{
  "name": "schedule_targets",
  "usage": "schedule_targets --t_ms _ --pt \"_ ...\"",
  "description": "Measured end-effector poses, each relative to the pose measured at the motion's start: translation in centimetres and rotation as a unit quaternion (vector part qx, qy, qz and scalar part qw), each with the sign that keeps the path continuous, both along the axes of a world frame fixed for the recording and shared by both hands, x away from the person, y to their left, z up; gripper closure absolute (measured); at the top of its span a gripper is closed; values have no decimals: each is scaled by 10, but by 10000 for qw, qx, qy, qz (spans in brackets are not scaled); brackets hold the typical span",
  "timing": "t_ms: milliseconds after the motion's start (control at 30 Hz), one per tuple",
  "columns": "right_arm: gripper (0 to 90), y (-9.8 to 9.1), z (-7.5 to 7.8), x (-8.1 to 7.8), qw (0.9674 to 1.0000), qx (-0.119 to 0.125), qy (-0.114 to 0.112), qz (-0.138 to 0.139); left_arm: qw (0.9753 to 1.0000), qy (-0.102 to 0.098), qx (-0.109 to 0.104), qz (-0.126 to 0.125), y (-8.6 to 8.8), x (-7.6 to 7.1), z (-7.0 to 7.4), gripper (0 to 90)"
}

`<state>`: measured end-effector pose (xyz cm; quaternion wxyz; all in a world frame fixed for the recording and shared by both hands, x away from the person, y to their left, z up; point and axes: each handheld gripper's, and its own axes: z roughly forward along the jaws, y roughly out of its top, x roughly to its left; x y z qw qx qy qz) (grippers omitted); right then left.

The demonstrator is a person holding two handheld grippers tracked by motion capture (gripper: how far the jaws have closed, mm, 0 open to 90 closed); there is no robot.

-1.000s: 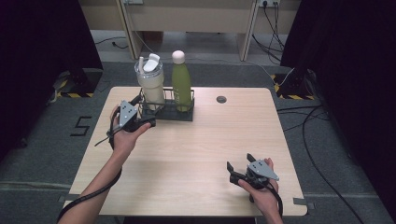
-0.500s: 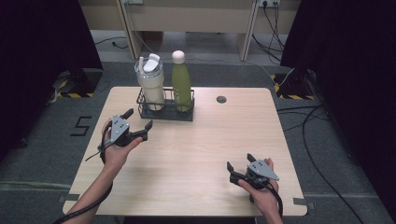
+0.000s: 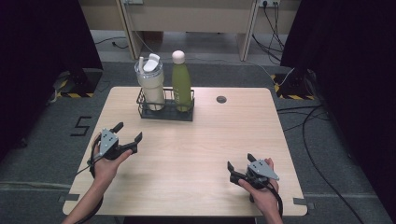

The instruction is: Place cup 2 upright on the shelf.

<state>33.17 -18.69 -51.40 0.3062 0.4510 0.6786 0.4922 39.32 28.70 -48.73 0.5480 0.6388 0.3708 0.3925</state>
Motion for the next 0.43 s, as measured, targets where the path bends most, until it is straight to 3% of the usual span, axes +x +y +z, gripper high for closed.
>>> schedule_targets --t_ms 200,433 --pt "142 2 0 1 10000 -11 -19 41 10000 52 -44 10 2 -5 -8 146" --pt "141 5 1 1 10000 30 -24 40 9997 79 -186 135 8 -7 -6 144"
